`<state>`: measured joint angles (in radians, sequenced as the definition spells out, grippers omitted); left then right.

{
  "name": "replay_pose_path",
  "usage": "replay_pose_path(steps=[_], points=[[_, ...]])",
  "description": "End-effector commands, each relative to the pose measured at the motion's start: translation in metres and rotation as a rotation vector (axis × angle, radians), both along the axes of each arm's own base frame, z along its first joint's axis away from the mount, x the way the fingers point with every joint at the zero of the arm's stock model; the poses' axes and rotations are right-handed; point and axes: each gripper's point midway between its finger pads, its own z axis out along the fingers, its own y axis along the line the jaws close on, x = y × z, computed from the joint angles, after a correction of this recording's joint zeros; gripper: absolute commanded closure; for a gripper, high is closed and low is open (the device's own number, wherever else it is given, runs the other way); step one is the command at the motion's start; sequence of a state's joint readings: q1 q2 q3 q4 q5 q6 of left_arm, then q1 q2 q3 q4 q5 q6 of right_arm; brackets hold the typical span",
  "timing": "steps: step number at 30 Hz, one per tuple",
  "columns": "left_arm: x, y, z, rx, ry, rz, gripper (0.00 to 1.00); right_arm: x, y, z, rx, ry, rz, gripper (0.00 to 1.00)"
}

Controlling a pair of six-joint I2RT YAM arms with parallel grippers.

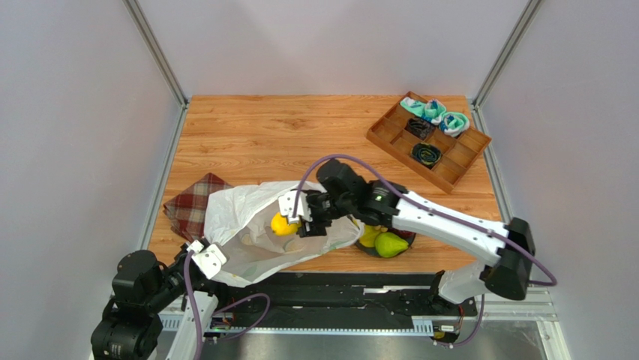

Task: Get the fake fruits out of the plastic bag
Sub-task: Take out the fake fruit from the plastic bag, then place the fake fruit on the plate.

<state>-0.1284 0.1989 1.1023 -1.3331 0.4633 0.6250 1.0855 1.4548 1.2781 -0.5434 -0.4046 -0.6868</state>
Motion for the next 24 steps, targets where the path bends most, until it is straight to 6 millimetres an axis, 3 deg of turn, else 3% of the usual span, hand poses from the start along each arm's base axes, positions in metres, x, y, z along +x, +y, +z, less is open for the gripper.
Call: replay_pose_path(steps=[1, 5, 7, 8, 10, 11, 12, 13, 14, 15, 16, 18, 19, 20, 22, 23, 24], points=[[0.027, -0.009, 0.016, -0.040, -0.020, -0.010, 1.00, -0.023, -0.006, 0.057, 0.132, 0.037, 0.080, 0.72], [0.068, -0.017, 0.033, -0.082, 0.005, 0.001, 1.00, -0.010, -0.019, 0.091, 0.177, 0.020, 0.005, 0.72], [0.097, -0.011, 0.051, -0.097, -0.029, 0.067, 1.00, 0.006, -0.036, 0.115, 0.210, 0.012, -0.070, 0.72], [0.118, -0.011, 0.050, -0.113, 0.021, 0.105, 1.00, 0.012, -0.044, 0.120, 0.209, -0.003, -0.101, 0.72], [0.146, -0.005, 0.079, -0.138, -0.035, 0.173, 1.00, 0.027, -0.076, 0.121, 0.166, -0.042, -0.177, 0.72], [0.167, -0.006, 0.080, -0.160, 0.006, 0.205, 1.00, 0.034, -0.093, 0.113, 0.117, -0.075, -0.211, 0.72], [0.176, -0.005, 0.106, -0.187, -0.044, 0.222, 1.00, 0.048, -0.113, 0.109, 0.092, -0.092, -0.274, 0.72], [0.189, -0.003, 0.126, -0.209, -0.097, 0.242, 1.00, 0.050, -0.131, 0.101, 0.068, -0.100, -0.314, 0.72], [0.204, -0.005, 0.132, -0.226, -0.095, 0.252, 1.00, 0.054, -0.149, 0.092, 0.024, -0.110, -0.353, 0.72], [0.208, -0.004, 0.158, -0.248, -0.155, 0.256, 1.00, 0.064, -0.171, 0.085, 0.002, -0.110, -0.421, 0.72], [0.224, -0.003, 0.167, -0.259, -0.174, 0.274, 1.00, 0.061, -0.187, 0.078, -0.010, -0.114, -0.452, 0.72], [0.229, -0.002, 0.195, -0.281, -0.226, 0.283, 1.00, 0.067, -0.216, 0.065, -0.047, -0.110, -0.537, 0.72], [0.237, -0.002, 0.195, -0.278, -0.218, 0.289, 1.00, 0.065, -0.226, 0.063, -0.051, -0.121, -0.564, 0.73], [0.238, -0.003, 0.198, -0.278, -0.221, 0.285, 1.00, 0.065, -0.238, 0.046, -0.097, -0.103, -0.597, 0.73], [0.237, -0.009, 0.191, -0.283, -0.199, 0.252, 1.00, 0.068, -0.255, 0.031, -0.139, -0.095, -0.653, 0.73], [0.235, -0.013, 0.186, -0.293, -0.181, 0.235, 1.00, 0.067, -0.264, 0.014, -0.184, -0.072, -0.677, 0.73], [0.236, -0.017, 0.166, -0.293, -0.131, 0.225, 1.00, 0.069, -0.272, 0.006, -0.207, -0.061, -0.710, 0.73]])
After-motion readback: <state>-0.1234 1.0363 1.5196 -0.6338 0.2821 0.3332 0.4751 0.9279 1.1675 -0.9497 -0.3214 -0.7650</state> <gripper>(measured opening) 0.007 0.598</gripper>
